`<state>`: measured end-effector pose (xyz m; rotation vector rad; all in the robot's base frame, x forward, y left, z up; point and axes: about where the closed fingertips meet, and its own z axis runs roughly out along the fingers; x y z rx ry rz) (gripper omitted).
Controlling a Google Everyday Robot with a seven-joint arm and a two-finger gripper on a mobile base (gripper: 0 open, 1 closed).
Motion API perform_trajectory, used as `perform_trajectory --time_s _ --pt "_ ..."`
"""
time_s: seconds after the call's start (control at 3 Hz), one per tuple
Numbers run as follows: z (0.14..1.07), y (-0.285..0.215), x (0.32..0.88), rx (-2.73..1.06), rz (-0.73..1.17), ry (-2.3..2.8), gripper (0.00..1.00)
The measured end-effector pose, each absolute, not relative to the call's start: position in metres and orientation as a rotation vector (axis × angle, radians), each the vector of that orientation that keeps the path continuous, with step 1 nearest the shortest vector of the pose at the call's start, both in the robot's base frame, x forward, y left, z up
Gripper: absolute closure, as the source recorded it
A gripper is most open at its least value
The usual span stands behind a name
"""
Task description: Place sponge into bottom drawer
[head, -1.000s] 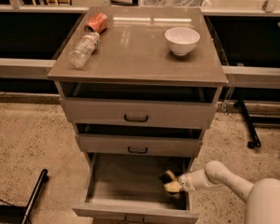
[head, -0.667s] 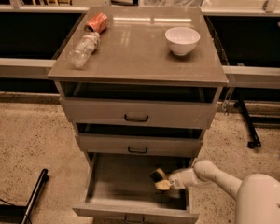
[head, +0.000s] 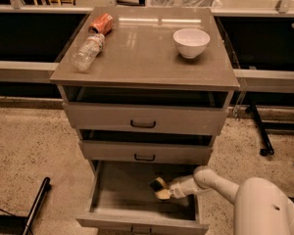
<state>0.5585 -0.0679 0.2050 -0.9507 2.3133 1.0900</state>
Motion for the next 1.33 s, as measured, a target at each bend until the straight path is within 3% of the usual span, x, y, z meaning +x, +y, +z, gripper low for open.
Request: perform_trajectory --time_s 0.67,1.0,1.33 --pt "0.205 -0.0678 0.5585 -0.951 1.09 2.313 0.06" --pt "0.205 -0.0678 0.5584 -0.951 1.09 2.313 0.0" --pt "0.205 -0.0678 0.5584 -0.951 1.09 2.313 0.0"
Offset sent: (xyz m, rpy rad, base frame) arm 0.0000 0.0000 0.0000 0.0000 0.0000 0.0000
